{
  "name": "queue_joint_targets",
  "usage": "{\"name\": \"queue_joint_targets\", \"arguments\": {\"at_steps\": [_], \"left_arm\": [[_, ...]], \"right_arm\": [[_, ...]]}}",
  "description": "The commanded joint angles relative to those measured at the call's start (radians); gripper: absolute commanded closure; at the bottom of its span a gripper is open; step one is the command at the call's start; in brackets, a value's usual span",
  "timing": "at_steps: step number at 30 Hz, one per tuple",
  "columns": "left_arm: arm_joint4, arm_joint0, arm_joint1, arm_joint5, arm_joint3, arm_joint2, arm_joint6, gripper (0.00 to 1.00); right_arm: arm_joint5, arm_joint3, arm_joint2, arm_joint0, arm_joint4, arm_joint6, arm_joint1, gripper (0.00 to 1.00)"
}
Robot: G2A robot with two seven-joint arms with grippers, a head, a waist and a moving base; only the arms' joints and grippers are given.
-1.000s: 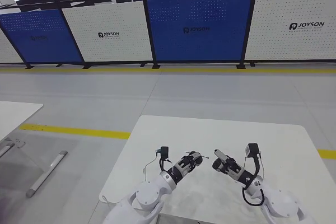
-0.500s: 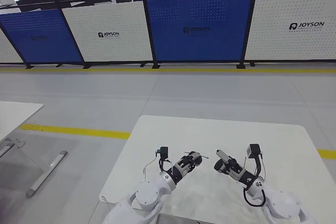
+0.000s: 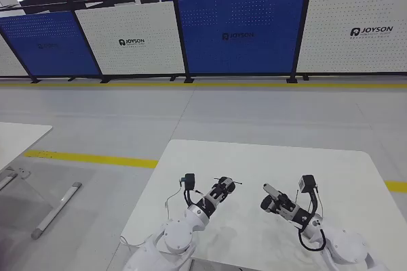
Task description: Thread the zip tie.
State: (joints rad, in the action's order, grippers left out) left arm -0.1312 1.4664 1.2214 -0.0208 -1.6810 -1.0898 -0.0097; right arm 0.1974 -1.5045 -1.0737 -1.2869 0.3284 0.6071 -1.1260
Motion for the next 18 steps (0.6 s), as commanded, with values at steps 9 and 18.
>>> {"name": "queue_joint_targets", "arguments": {"at_steps": [9, 18], "left_arm": [[0.033, -0.012, -0.011, 0.013, 0.034, -0.022, -0.127, 1.00], [-0.136, 0.045, -0.040, -0.075, 0.010, -0.149, -0.390, 1.00]], "right_arm": [[0.000, 0.000, 0.000, 0.000, 0.000, 0.000, 0.000, 0.00], [0.000, 0.000, 0.000, 0.000, 0.000, 0.000, 0.000, 0.00]]}}
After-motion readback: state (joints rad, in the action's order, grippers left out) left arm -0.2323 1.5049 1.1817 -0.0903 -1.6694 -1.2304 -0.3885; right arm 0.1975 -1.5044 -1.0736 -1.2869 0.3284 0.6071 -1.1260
